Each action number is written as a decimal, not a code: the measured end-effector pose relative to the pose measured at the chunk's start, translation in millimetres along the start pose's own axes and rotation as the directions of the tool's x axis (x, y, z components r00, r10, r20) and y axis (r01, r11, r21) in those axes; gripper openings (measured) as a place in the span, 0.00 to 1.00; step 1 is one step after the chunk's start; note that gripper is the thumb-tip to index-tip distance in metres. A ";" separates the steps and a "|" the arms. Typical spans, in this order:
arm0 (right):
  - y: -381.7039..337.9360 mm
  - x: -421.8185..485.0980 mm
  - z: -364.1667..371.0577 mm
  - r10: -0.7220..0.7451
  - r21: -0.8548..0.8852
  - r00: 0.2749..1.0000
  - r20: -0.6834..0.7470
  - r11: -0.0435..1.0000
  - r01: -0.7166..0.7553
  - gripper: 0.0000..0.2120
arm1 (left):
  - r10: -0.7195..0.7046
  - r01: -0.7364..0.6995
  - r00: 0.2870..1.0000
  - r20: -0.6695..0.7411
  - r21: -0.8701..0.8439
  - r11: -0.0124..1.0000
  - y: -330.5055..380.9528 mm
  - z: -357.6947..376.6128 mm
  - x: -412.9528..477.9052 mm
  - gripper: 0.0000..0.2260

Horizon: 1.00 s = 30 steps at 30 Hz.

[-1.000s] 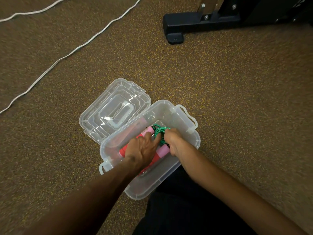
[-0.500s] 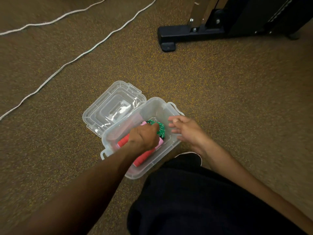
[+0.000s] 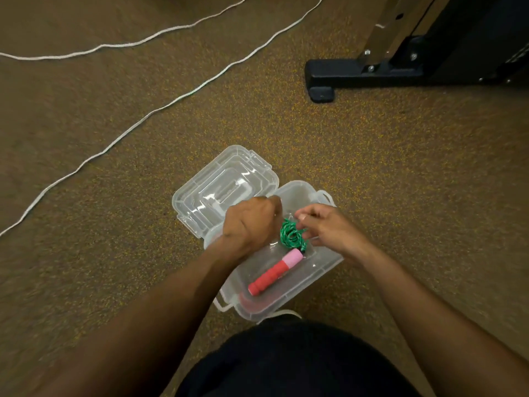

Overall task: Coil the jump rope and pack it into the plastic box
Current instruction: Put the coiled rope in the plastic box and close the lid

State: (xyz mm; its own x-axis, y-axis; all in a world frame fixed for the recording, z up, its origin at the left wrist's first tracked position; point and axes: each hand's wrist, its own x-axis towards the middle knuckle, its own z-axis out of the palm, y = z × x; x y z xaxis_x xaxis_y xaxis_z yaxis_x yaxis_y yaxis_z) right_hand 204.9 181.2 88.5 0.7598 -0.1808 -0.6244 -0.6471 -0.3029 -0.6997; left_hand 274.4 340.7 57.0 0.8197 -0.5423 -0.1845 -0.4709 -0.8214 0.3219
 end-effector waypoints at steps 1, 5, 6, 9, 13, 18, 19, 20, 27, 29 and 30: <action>-4.1 7.5 0.0 -0.025 -0.033 1.000 -0.017 0.999 0.025 0.08 | 0.021 -0.022 1.000 -0.022 -0.039 0.999 -6.0 -1.1 6.5 0.09; -26.7 50.5 -7.2 -0.181 -0.115 0.976 -0.119 0.979 0.168 0.05 | 0.018 -0.032 0.995 -0.101 -0.136 0.990 -36.4 -9.0 37.5 0.10; -33.5 64.6 -9.8 -0.224 -0.161 0.962 -0.154 0.967 0.199 0.06 | -0.015 -0.002 0.994 -0.109 -0.151 0.989 -46.1 -9.4 45.3 0.10; -54.1 109.9 -11.3 -0.268 -0.331 0.951 -0.154 0.921 0.206 0.08 | -0.109 0.093 0.991 -0.075 -0.195 0.976 -77.7 -2.1 68.4 0.11; -63.7 169.9 0.0 -0.130 -0.439 0.992 -0.006 0.891 0.114 0.09 | -0.216 0.210 0.976 -0.004 -0.221 0.952 -113.0 23.3 89.5 0.16; -43.6 223.7 16.9 0.047 -0.637 0.995 0.090 0.771 0.021 0.16 | -0.385 0.387 0.921 0.053 -0.043 0.921 -143.9 47.6 116.3 0.21; -38.6 228.8 18.8 0.066 -0.686 0.993 0.100 0.727 0.021 0.16 | -0.410 0.411 0.911 0.038 -0.019 0.912 -145.7 50.0 120.5 0.21; -35.6 232.0 20.9 0.091 -0.725 0.990 0.110 0.689 0.018 0.16 | -0.438 0.438 0.899 0.021 -0.001 0.899 -147.9 52.8 124.2 0.21; -25.5 248.4 22.1 0.173 -0.709 0.977 0.125 0.705 -0.034 0.08 | -0.645 0.648 0.754 0.124 0.019 0.762 -148.0 46.0 139.1 0.18; -23.0 246.9 20.4 0.203 -0.628 0.971 0.124 0.774 -0.082 0.08 | -0.659 0.663 0.741 0.129 0.020 0.749 -146.8 39.4 138.9 0.18; -21.8 244.7 18.5 0.206 -0.595 0.970 0.126 0.798 -0.092 0.07 | -0.666 0.670 0.738 0.106 -0.003 0.742 -144.0 34.4 138.1 0.18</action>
State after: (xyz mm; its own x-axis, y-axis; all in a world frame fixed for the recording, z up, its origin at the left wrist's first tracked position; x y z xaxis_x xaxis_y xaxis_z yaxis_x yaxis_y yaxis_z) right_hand 403.7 160.9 -55.5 0.5964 -0.1202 -0.7936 -0.5495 -0.7819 -0.2945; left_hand 444.2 378.0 -46.8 0.8844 0.1283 -0.4488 0.2012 -0.9724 0.1184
